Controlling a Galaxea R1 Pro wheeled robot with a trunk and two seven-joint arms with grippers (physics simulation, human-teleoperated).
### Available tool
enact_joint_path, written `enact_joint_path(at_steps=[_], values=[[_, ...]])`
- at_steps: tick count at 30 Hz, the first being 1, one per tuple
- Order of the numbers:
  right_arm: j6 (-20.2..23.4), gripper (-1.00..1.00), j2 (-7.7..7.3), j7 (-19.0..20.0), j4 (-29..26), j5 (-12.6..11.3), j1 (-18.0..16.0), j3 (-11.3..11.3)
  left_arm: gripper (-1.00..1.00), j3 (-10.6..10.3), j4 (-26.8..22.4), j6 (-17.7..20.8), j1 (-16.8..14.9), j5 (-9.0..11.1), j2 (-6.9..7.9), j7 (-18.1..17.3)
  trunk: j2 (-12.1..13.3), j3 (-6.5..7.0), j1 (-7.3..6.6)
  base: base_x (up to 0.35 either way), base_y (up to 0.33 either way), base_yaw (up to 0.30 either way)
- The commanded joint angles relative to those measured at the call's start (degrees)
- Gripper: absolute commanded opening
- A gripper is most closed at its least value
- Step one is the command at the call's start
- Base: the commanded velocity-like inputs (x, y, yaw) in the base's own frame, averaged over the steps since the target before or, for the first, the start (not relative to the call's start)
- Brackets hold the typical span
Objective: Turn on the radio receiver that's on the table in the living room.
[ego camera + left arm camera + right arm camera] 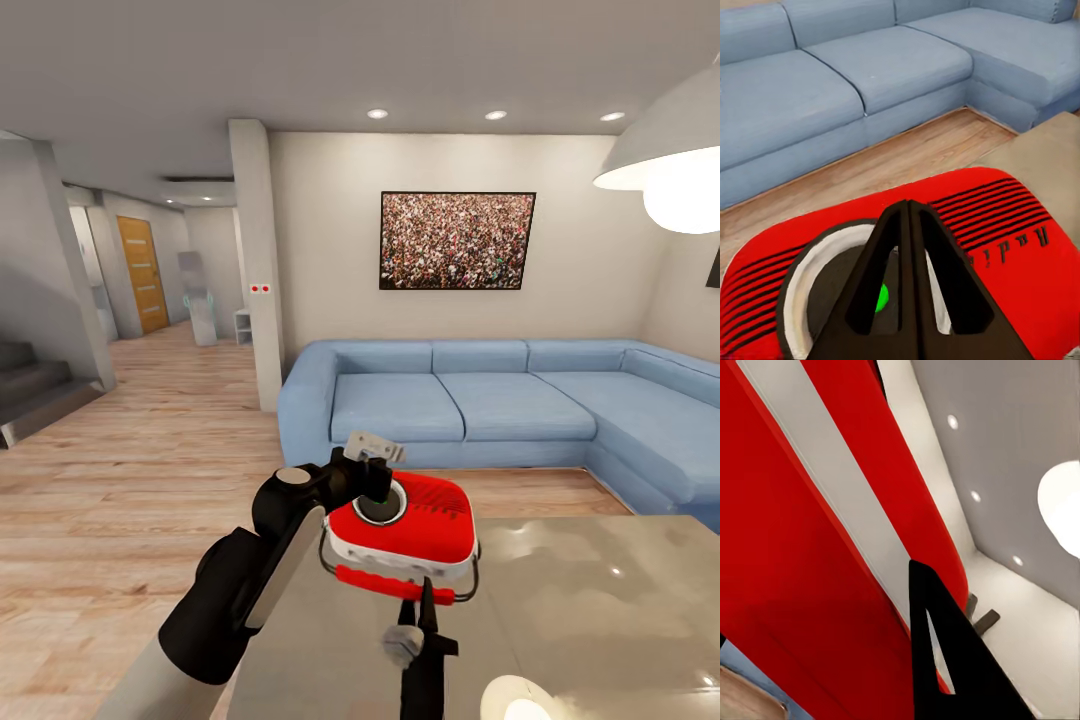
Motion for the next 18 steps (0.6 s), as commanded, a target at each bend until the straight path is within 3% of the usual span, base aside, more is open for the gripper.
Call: enact_joint_path(at_steps=[1,5,8,15,17,18], values=[[-0.2,-1.0,-0.26,0.2,-1.1,-0.7,0.0,0.1,-1.0,0.0,0.0,0.0,0.0,0.0,0.04,0.0,0.0,0.0,0.0,0.0,0.0,0.0],[-0.2,-1.0,-2.68,1.5,-5.0,-4.2,0.0,0.1,-1.0,-0.1,0.0,0.0,0.0,0.0,0.12,0.0,0.0,0.0,0.0,0.0,0.0,0.0],[-0.1,-1.0,-4.26,2.0,-7.7,-5.5,0.0,0.1,-1.0,-0.1,0.1,0.0,0.0,0.0,0.16,0.0,0.0,0.0,0.0,0.0,0.0,0.0],[0.1,-1.0,-7.64,2.3,-13.0,-6.1,0.0,-0.1,-1.0,-0.2,0.1,0.0,0.0,0.0,0.3,0.0,0.0,0.0,0.0,0.0,0.0,0.0],[0.2,-1.0,-8.23,2.4,-13.8,-6.1,0.0,-1.1,-1.0,-0.2,0.1,0.0,0.0,0.0,0.31,0.0,0.0,0.0,0.0,0.0,0.0,0.0],[0.2,-1.0,-8.48,2.5,-14.2,-6.2,0.0,-2.7,-1.0,-0.1,0.1,0.0,0.0,0.0,0.31,0.0,0.0,0.0,0.0,0.0,0.0,0.0]])
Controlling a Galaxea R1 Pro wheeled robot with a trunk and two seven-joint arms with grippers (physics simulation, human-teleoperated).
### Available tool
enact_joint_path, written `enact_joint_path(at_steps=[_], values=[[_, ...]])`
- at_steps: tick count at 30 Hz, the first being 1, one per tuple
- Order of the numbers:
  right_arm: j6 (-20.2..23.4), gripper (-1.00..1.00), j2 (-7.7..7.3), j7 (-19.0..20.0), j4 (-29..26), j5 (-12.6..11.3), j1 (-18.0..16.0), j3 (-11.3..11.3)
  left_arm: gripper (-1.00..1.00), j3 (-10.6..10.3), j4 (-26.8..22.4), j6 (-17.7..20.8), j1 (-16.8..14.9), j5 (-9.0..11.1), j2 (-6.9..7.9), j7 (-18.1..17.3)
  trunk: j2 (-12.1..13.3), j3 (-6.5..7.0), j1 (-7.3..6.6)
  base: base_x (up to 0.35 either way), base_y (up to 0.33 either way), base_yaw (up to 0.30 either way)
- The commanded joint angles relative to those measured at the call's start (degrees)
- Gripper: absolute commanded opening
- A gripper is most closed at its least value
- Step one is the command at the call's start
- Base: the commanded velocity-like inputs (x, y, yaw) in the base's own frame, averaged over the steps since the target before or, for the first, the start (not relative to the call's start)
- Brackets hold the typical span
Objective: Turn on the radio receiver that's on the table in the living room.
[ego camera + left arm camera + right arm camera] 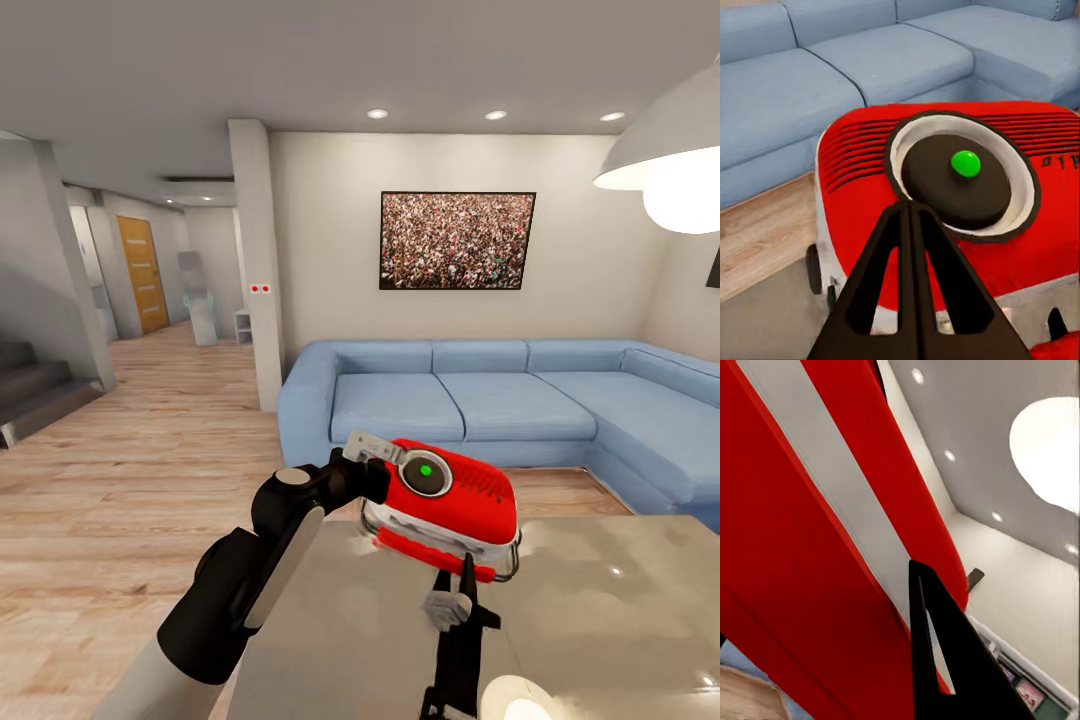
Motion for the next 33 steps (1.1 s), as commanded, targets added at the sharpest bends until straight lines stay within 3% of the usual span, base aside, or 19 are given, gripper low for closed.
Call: enact_joint_path(at_steps=[1,2,5,7,18,27,33], values=[[-0.3,-1.0,-0.17,0.3,-0.3,0.1,0.0,-2.2,-1.0,0.0,0.0,0.0,0.0,0.0,0.0,0.0,0.0,0.0,0.0,0.0,0.0,0.0],[-0.3,-1.0,-0.29,1.0,-0.4,0.1,0.0,-4.6,-1.0,0.0,0.0,0.0,0.0,0.0,0.0,0.0,0.0,0.0,0.0,0.0,0.0,0.0],[-0.4,-1.0,-0.52,3.6,-1.2,0.2,0.0,-9.0,-1.0,0.0,0.0,0.0,0.0,0.0,0.05,0.0,0.0,0.0,0.0,0.0,0.0,0.0],[-0.4,-1.0,-0.98,5.1,-1.9,0.2,0.0,-10.2,-1.0,0.0,0.0,0.0,0.0,0.0,0.33,0.0,0.0,0.0,0.0,0.0,0.0,0.0],[0.2,-1.0,-3.9,7.7,-5.1,0.2,0.0,-12.1,-1.0,0.1,0.0,0.0,0.0,0.0,0.86,0.0,0.0,0.0,0.0,0.0,0.0,0.0],[3.2,-1.0,-4.5,14.8,-11.1,0.4,-0.1,-20.0,-1.0,0.1,0.2,0.0,0.0,-0.1,1.86,0.0,0.0,0.0,0.0,0.0,0.0,0.0],[8.0,-1.0,-7.32,18.8,-18.6,0.3,-0.2,-21.0,-1.0,0.1,0.3,0.0,0.0,-0.1,2.46,-0.1,0.0,0.0,0.0,0.0,0.0,0.0]])
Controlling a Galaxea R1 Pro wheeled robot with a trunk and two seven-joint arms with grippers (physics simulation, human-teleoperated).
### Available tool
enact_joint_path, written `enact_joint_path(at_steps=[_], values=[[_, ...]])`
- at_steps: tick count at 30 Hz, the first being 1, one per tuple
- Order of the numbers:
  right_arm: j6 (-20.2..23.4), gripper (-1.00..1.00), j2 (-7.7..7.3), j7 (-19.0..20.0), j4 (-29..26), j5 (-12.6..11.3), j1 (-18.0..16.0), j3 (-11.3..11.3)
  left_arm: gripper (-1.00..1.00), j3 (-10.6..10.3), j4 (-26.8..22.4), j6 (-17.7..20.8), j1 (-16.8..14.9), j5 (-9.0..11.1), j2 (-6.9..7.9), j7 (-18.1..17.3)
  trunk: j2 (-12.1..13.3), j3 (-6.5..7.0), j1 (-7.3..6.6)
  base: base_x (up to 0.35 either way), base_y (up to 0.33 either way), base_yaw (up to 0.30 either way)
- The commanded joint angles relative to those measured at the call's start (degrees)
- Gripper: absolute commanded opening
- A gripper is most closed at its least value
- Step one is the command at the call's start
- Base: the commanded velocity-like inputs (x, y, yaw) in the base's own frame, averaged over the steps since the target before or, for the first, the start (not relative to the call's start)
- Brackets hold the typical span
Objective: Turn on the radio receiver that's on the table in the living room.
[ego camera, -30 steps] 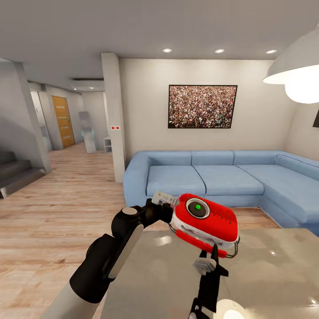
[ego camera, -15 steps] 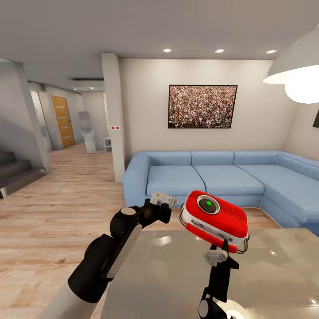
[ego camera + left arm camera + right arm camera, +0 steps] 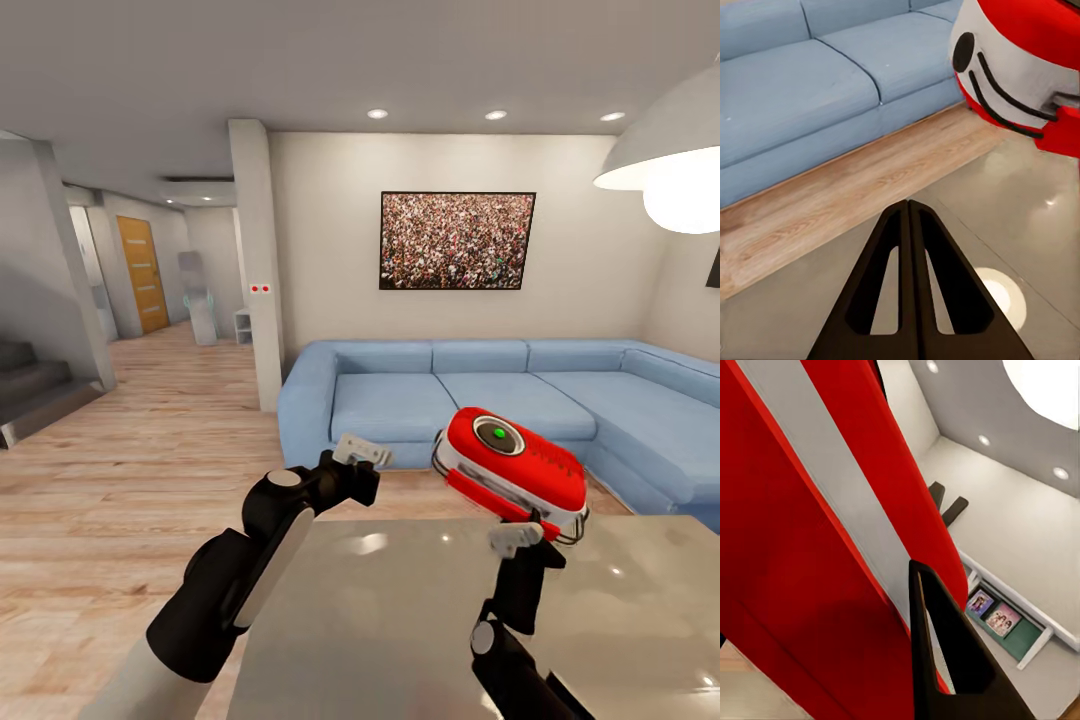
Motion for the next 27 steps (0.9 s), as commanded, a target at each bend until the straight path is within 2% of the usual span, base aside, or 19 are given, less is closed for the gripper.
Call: enact_joint_path(at_steps=[1,4,7,11,20,24,26,27], values=[[0.9,-1.0,-0.42,1.0,-1.5,0.1,0.0,-0.1,-1.0,0.0,0.0,0.0,0.0,0.0,0.03,0.0,0.0,0.0,0.0,0.0,0.0,0.0],[2.5,-1.0,-1.13,2.7,-4.2,0.0,0.0,-0.9,-1.0,0.0,0.0,0.0,0.0,0.0,0.09,0.0,0.0,0.0,0.0,0.0,0.0,0.0],[4.5,-1.0,-1.71,4.9,-8.3,0.0,-0.1,-4.1,-1.0,0.0,0.1,-0.1,0.1,0.0,0.27,0.0,0.0,0.0,0.0,0.0,0.0,0.0],[6.6,-1.0,-2.0,8.4,-12.3,0.1,-0.1,-6.4,-1.0,0.1,0.1,-0.1,0.2,0.0,0.99,0.0,0.0,0.0,0.0,0.0,0.0,0.0],[8.6,-1.0,-2.11,11.7,-16.7,0.1,-0.2,-8.8,-1.0,0.1,0.4,-0.1,0.3,-0.1,1.38,0.1,0.0,0.0,0.0,0.0,0.0,0.0],[10.2,-1.0,-2.09,16.0,-19.0,0.1,-0.4,-11.0,-1.0,0.7,1.1,-0.1,0.5,-0.1,1.79,0.0,0.0,0.0,0.0,0.0,0.0,0.0],[11.4,-1.0,-2.05,19.9,-20.8,0.1,-0.5,-13.7,-1.0,1.2,1.5,-0.1,0.6,-0.1,2.1,0.0,0.0,0.0,0.0,0.0,0.0,0.0],[11.8,-1.0,-2.05,20.9,-21.3,0.1,-0.5,-14.3,-1.0,1.3,1.5,-0.2,0.7,-0.1,2.16,0.0,0.0,0.0,0.0,0.0,0.0,0.0]])
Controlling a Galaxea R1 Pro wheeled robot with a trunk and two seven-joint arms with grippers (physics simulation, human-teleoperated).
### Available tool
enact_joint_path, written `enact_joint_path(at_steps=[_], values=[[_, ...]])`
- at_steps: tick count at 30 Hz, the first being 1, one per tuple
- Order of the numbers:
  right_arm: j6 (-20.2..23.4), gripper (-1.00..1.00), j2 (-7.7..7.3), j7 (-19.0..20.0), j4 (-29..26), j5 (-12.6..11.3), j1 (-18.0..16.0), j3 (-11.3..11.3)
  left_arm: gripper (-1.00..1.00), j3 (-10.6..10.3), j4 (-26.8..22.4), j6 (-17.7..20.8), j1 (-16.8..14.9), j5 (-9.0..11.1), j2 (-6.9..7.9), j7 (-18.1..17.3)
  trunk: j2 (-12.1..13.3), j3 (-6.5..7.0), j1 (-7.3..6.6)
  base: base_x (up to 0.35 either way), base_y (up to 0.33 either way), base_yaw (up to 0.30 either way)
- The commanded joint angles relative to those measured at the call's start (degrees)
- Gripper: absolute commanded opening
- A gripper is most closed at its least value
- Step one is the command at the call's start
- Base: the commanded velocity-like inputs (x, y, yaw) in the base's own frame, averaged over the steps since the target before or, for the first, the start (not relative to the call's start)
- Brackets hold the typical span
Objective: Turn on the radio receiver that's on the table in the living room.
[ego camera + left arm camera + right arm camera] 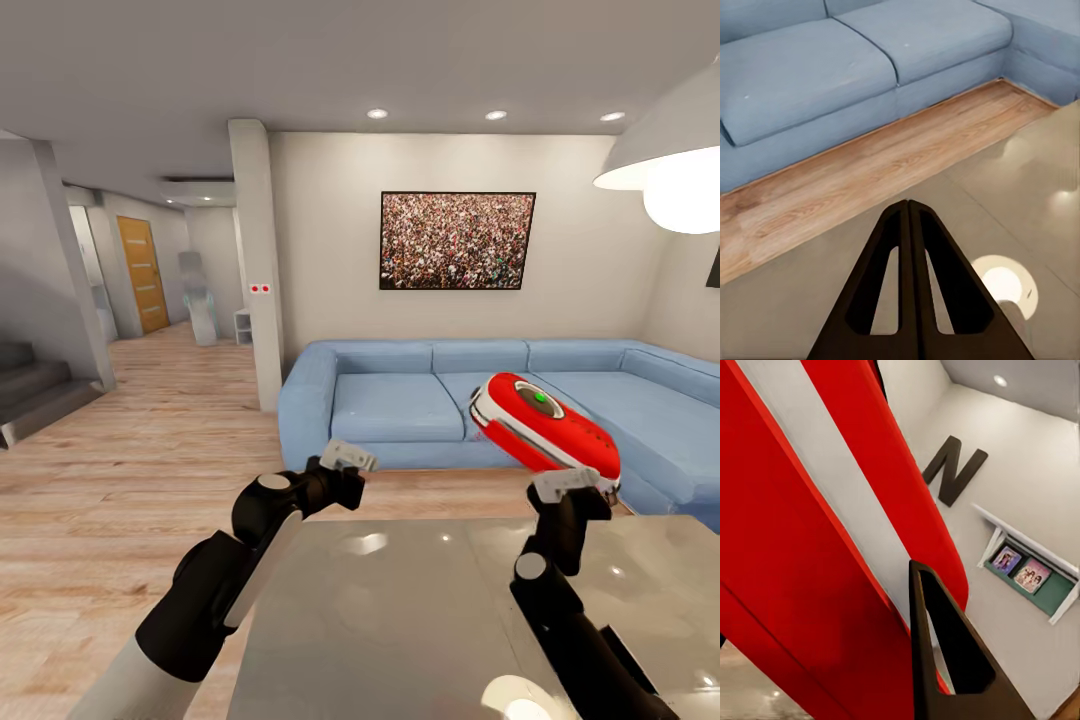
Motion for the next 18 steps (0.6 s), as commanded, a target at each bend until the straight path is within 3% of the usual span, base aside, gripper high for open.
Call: enact_joint_path(at_steps=[1,3,9,15,18], values=[[0.9,-1.0,0.01,1.9,-1.0,0.8,-0.1,-0.9,-1.0,0.1,0.1,0.0,0.1,0.0,0.08,0.0,0.0,0.01,0.0,0.0,0.0,0.0],[2.7,-1.0,0.02,5.3,-2.4,0.8,-0.1,-1.9,-1.0,0.3,0.5,-0.1,0.2,0.0,0.25,-0.1,0.0,0.01,0.0,0.0,0.0,0.0],[4.2,-1.0,0.08,9.1,-3.2,0.5,-0.2,-2.7,-1.0,1.0,1.8,-0.2,0.2,0.0,0.44,-0.1,0.0,0.01,0.0,0.0,0.0,0.0],[4.6,-1.0,0.26,14.6,-3.5,-0.6,-0.2,-4.5,-1.0,4.8,4.7,-0.3,0.2,0.0,0.69,-0.4,0.0,0.01,0.0,0.0,0.0,0.0],[5.1,-1.0,0.34,16.0,-3.5,-1.5,-0.4,-5.6,-1.0,5.7,5.8,-0.4,0.2,0.0,0.75,-0.4,0.0,0.01,0.0,0.0,0.0,0.0]])
